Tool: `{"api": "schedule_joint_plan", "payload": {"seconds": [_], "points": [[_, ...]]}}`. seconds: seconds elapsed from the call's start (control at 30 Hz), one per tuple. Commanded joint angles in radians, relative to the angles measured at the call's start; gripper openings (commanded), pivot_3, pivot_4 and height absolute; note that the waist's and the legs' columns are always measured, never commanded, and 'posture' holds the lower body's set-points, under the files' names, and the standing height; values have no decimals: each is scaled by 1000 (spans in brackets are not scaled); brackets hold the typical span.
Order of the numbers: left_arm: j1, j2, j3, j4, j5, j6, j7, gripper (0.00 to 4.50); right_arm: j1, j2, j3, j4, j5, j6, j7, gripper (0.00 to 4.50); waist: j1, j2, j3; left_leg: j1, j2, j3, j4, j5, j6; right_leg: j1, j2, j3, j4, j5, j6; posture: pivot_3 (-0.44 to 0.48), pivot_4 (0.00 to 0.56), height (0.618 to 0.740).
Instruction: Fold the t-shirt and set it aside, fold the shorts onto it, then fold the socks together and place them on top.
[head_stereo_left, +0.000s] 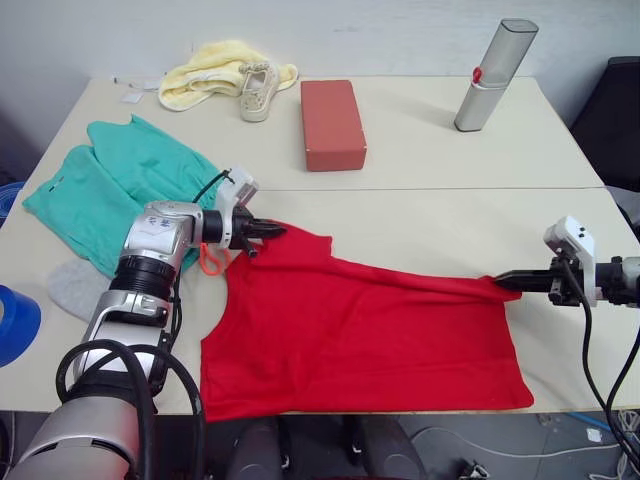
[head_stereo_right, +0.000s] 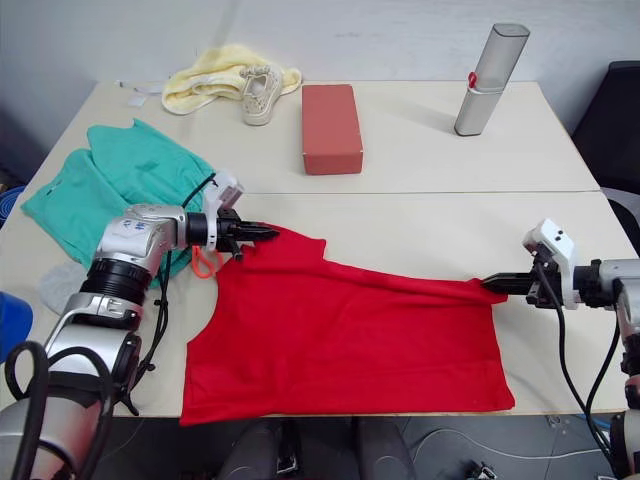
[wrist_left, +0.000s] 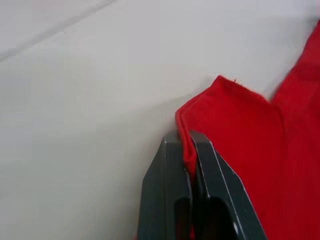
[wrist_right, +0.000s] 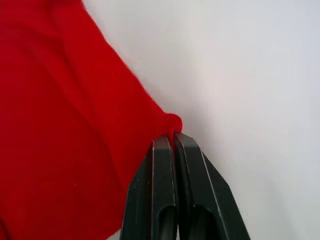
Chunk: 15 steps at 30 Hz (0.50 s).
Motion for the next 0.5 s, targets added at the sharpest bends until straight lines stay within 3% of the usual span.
{"api": "schedule_joint_plan", "payload": {"seconds": [0.03,0.1,0.33,0.5], "points": [[39,47,17,-85,-10,-173,-100,21,28,4,-85,-46,17,-163,-27,0,-1,0,0,0,1,0,0,0,0,0,0,0,0,0,0,0,150,740],[78,73,8,-108,-4,-257,-162,21,50,18,-119,-53,16,-249,-60,0,-2,0,0,1,1,1,0,0,0,0,1,0,0,0,0,0,150,740],[200,49,91,-197,-55,-504,-160,21,164,64,-177,-101,-23,-620,-152,0,2,0,0,1,1,1,1,0,0,1,0,1,0,0,0,0,150,740],[284,59,105,-240,-57,-613,-164,21,218,70,-198,-92,-40,-781,-209,0,0,0,0,2,1,0,0,0,0,2,0,1,-1,0,0,0,150,740]]}}
